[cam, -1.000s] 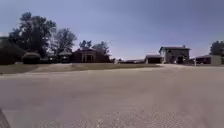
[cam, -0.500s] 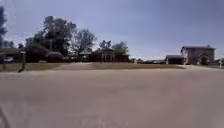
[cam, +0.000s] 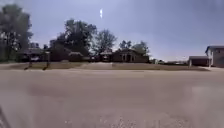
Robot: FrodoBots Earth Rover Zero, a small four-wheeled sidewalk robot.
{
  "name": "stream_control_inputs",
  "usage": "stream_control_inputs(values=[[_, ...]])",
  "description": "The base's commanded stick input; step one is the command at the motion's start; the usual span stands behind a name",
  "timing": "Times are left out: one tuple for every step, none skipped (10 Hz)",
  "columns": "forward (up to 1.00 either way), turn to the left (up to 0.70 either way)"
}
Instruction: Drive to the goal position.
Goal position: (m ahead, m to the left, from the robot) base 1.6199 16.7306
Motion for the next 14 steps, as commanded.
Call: stream_control_inputs(values=[[0.0, 0.7], [0.0, 0.7], [0.0, 0.7], [0.0, 0.7], [0.0, 0.7], [0.0, 0.7], [0.0, 0.7], [0.0, 0.7], [0.0, 0.7], [0.0, 0.7], [0.0, 0.7], [0.0, 0.7], [0.0, 0.7], [0.0, 0.7]])
